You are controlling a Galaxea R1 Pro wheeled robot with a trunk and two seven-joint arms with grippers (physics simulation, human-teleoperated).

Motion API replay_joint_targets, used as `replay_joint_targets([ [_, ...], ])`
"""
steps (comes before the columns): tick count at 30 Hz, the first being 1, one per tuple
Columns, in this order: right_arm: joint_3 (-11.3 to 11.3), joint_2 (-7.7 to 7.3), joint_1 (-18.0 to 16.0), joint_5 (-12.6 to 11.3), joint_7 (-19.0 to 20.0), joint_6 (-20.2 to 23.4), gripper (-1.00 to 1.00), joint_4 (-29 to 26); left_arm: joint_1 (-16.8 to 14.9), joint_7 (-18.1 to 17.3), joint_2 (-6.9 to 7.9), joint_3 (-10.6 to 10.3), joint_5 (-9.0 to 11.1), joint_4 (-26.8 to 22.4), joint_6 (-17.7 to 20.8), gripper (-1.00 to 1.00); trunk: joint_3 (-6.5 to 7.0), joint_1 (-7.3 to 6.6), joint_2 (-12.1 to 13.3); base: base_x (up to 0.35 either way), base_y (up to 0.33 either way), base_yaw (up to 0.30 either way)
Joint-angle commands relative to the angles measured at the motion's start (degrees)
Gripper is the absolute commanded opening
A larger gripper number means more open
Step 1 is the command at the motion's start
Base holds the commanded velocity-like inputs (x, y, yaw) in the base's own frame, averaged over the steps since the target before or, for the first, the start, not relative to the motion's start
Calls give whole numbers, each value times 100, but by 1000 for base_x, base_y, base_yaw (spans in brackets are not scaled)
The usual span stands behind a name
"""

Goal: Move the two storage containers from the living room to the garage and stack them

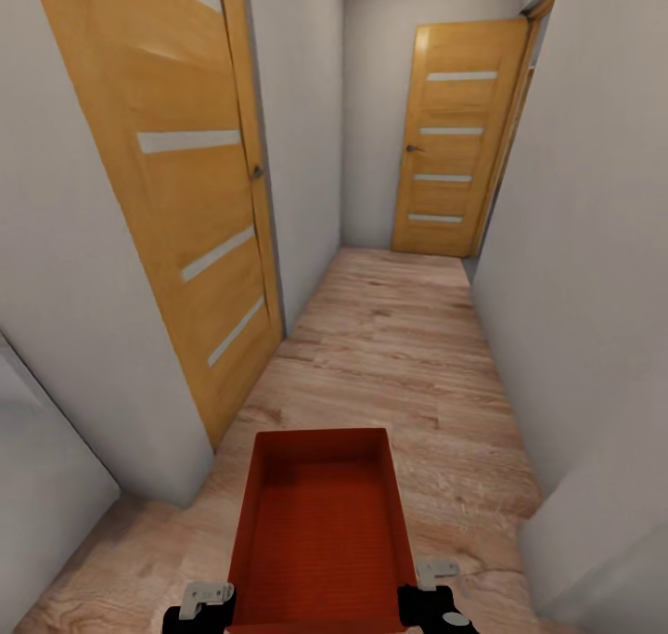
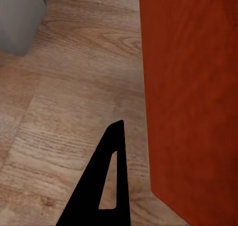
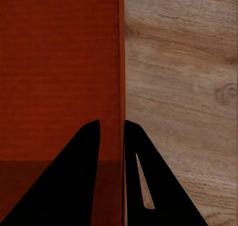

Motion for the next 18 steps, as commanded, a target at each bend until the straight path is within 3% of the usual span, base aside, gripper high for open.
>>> replay_joint_targets([
  [1, -23, 1, -5, 9, -33, -16, -100, 0, -3, 6, 0, 46, 19, 6, -15, -100, -5, 3, -2, 346, 0, 0],
  [18, -23, 1, -5, 9, -34, -17, -100, 2, -3, 6, 0, 46, 20, 6, -7, -100, -5, 3, -2, 346, 0, -7],
])
